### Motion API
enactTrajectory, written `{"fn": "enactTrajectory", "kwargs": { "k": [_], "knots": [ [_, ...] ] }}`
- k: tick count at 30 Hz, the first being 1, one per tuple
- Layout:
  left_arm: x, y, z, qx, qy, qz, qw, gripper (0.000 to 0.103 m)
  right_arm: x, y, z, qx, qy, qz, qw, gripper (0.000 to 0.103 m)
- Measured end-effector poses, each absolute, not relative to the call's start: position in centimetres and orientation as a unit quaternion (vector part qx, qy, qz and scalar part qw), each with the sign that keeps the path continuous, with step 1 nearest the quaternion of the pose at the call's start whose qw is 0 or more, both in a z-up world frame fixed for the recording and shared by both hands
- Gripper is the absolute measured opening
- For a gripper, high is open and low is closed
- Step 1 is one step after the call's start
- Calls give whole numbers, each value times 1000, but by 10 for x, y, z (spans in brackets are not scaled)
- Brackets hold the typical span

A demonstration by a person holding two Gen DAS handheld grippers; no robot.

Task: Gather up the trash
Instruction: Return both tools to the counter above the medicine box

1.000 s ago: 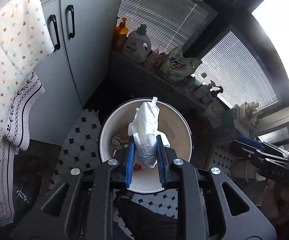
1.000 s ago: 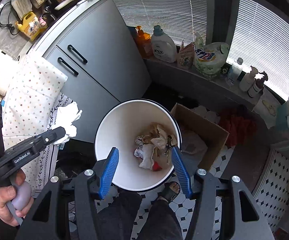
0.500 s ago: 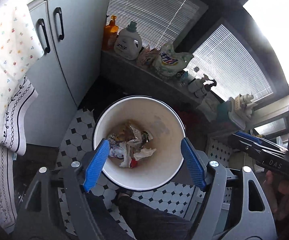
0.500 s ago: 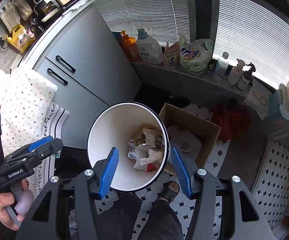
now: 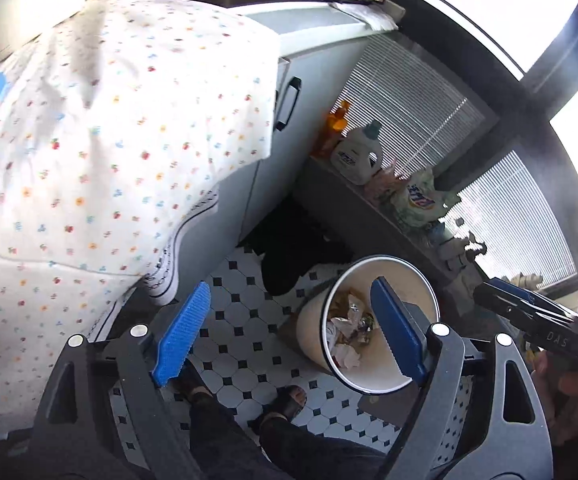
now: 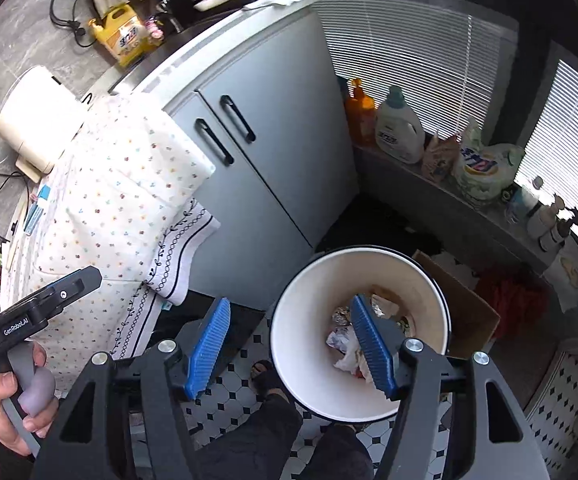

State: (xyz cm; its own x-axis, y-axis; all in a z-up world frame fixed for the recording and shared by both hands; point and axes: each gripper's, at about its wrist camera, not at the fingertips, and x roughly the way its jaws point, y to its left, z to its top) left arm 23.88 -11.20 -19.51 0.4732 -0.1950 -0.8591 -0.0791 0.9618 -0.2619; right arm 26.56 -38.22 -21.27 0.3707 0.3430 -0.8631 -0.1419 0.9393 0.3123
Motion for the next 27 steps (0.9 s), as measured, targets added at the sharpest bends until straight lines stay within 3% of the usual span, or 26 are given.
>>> {"fn": "enactTrajectory", "kwargs": {
  "k": [4, 11, 18, 27],
  "knots": [
    [229, -65, -176, -152, 487, 3, 860, 84, 274, -333, -189, 70, 518, 191, 831, 77],
    [212, 16, -144, -176, 442, 60, 877, 85, 289, -251, -155, 36, 491, 248, 835, 82],
    [200, 92, -128, -201, 408, 104, 885, 86, 301, -177, -130, 5, 458, 289, 841, 95],
    [189, 172, -119, -217, 376, 134, 891, 85, 316, -88, -120, -14, 437, 311, 844, 95]
  ]
}}
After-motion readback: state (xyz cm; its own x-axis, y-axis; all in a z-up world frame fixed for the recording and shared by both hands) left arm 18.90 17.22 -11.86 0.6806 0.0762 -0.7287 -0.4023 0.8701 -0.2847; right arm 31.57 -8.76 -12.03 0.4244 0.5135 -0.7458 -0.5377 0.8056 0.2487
